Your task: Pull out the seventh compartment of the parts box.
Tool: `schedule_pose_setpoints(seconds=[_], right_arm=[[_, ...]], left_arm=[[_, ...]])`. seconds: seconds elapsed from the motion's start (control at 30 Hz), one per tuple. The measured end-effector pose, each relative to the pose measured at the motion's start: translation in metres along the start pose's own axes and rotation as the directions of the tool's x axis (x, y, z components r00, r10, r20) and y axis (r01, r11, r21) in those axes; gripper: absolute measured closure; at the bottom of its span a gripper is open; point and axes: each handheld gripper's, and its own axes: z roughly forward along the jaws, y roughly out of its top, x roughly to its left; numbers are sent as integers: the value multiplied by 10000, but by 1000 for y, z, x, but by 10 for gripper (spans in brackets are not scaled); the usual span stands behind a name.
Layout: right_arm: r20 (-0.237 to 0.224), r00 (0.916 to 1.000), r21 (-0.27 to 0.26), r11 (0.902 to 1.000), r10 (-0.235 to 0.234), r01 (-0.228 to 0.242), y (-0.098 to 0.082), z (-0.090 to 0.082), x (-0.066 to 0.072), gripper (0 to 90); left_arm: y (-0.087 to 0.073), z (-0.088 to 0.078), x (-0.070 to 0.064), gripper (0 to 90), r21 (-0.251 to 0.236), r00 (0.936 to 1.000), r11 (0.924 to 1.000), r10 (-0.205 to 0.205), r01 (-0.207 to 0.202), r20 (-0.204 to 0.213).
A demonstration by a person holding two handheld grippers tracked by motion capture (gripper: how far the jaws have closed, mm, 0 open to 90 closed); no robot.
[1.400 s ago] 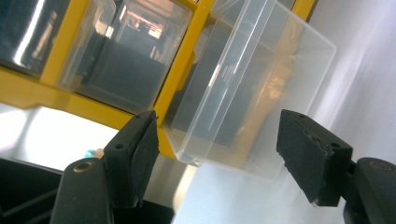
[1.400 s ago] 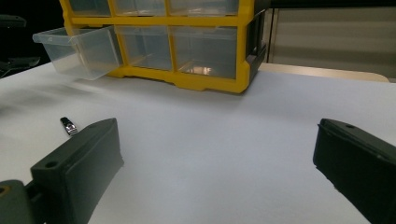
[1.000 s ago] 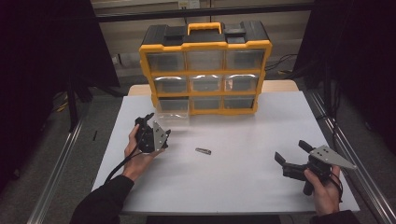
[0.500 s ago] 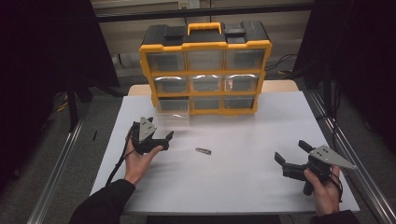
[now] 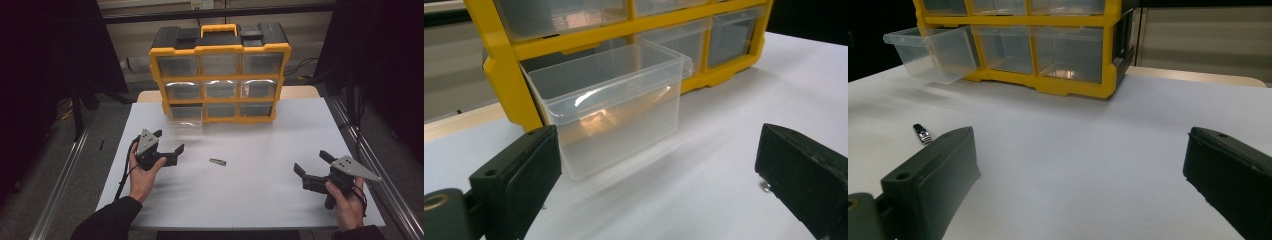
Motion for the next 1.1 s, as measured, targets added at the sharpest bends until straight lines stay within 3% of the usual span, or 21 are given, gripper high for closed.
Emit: schedule_pose_setpoints(seconds=[0.03,0.13,0.2,0.37,0.6,0.67,0.73,0.9,1.1], right_arm=[[-3,10000,8,10000,-11,11,0,0,0,7],[-39,10000,8,10000,-6,6,0,0,0,7],[-29,10000,11,10000,4,-4,0,0,0,7],[14,10000,47,10000,-5,5,0,2,1,7],[34,10000,31,10000,31,-31,1,1,1,7],[66,10000,50,10000,12,-12,0,1,1,7],[55,10000,39,10000,12,-12,1,2,1,7],[73,10000,54,10000,9,-9,0,1,1,7],[103,9999,-1,10000,26,-26,0,1,1,7]], left_arm=[[0,-2,1,31,52,9999,10000,72,-73,130],[-4,-10,2,30,-435,9996,9987,-277,273,-81],[-5,-13,4,28,-243,9996,9994,-265,264,-48],[-11,-23,7,28,-629,9986,9968,-508,500,-110],[-16,-37,6,28,-673,9987,9968,-445,428,-240],[-18,-43,6,27,-828,9978,9947,-629,609,-226],[-19,-49,7,27,-806,9970,9950,-626,588,-458],[-26,-64,8,28,-970,9956,9923,-817,769,-461],[-30,-71,7,27,-907,9953,9924,-876,837,-403]])
